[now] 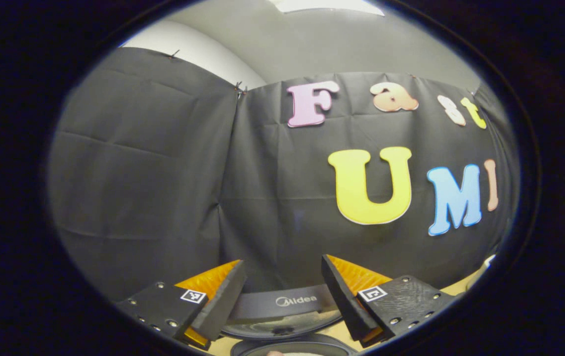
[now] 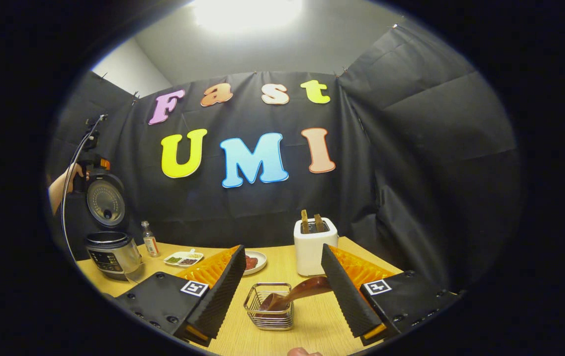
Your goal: Close the left gripper, press the button to open the rice cooker; take a wooden spoon from the chopstick holder with the right hand, scoop a spoonful of rice and pour it into the rice cooker, then put the wooden spoon back into the chopstick holder.
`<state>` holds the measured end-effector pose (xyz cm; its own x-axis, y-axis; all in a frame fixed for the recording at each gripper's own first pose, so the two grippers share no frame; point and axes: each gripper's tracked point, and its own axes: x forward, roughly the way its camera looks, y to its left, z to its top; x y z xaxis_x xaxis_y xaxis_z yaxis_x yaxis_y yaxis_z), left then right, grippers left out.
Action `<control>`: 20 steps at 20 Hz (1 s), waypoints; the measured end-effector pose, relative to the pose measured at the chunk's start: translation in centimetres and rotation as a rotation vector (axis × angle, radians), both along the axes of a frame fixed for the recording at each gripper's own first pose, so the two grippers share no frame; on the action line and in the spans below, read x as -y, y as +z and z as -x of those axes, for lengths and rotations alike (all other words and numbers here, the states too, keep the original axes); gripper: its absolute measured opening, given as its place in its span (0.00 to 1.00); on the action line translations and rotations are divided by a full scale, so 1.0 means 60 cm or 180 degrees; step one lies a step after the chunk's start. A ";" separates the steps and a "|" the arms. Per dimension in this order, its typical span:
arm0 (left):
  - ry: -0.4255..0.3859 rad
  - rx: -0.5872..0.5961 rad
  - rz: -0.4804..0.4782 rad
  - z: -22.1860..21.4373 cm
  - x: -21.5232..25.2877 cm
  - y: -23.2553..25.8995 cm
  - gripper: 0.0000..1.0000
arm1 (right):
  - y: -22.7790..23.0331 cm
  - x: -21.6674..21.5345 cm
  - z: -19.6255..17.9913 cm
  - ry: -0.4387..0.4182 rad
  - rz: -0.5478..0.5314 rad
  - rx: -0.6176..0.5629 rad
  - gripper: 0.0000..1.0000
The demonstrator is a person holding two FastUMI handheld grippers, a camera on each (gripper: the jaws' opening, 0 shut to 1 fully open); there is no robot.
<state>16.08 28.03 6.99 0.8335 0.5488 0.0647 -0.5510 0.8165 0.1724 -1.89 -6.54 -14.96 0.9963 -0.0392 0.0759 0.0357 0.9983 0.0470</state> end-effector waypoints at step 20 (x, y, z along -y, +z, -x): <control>-0.0024 -0.0744 0.0774 0.001 0.014 -0.065 0.99 | -0.014 -0.065 -0.013 0.0586 -0.0117 -0.0110 0.98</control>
<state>16.00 27.17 3.11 0.8144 0.5184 -0.2607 -0.5133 0.8532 0.0931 -1.10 -2.64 -15.80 0.9889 0.1418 0.0434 -0.1451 0.9857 0.0855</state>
